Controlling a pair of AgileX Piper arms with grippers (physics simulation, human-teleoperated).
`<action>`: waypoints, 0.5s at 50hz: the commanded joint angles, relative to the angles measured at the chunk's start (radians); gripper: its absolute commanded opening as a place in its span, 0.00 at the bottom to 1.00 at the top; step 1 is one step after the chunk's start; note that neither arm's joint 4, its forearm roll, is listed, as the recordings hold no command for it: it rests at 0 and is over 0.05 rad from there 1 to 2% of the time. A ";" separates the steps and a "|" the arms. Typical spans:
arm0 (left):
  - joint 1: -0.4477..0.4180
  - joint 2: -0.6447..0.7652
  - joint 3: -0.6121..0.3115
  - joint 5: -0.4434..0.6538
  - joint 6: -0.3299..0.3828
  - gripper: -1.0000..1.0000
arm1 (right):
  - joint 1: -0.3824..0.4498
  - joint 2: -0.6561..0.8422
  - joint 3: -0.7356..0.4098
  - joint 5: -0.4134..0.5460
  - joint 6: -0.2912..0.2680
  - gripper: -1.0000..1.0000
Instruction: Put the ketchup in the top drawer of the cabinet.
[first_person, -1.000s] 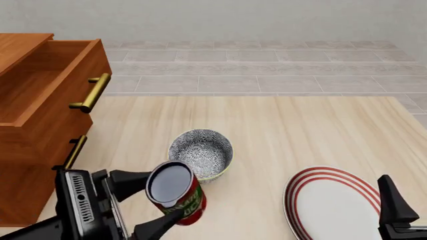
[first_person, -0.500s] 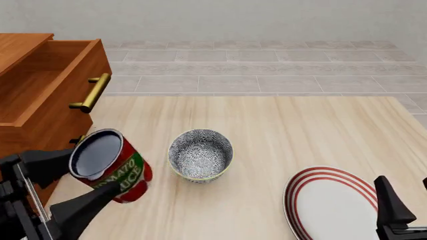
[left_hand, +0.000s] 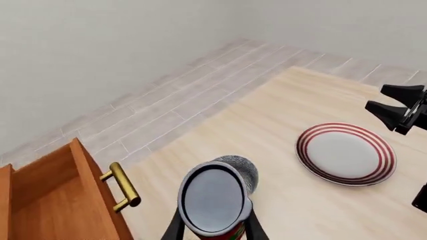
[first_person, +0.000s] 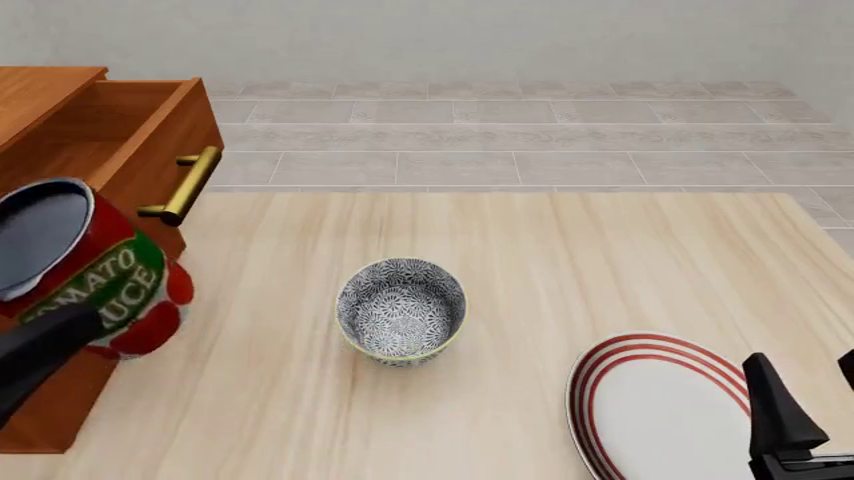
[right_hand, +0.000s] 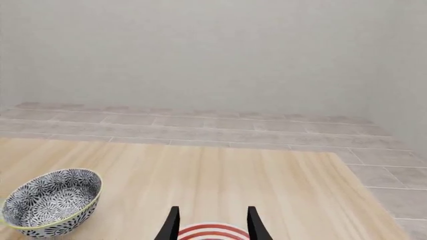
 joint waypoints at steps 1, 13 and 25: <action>0.060 0.024 -0.093 0.063 0.058 0.00 | 0.001 0.000 -0.001 0.002 0.001 1.00; 0.117 0.104 -0.225 0.109 0.087 0.00 | 0.004 0.000 0.002 0.005 0.001 1.00; 0.150 0.181 -0.304 0.132 0.072 0.00 | 0.009 0.000 0.013 0.003 -0.003 1.00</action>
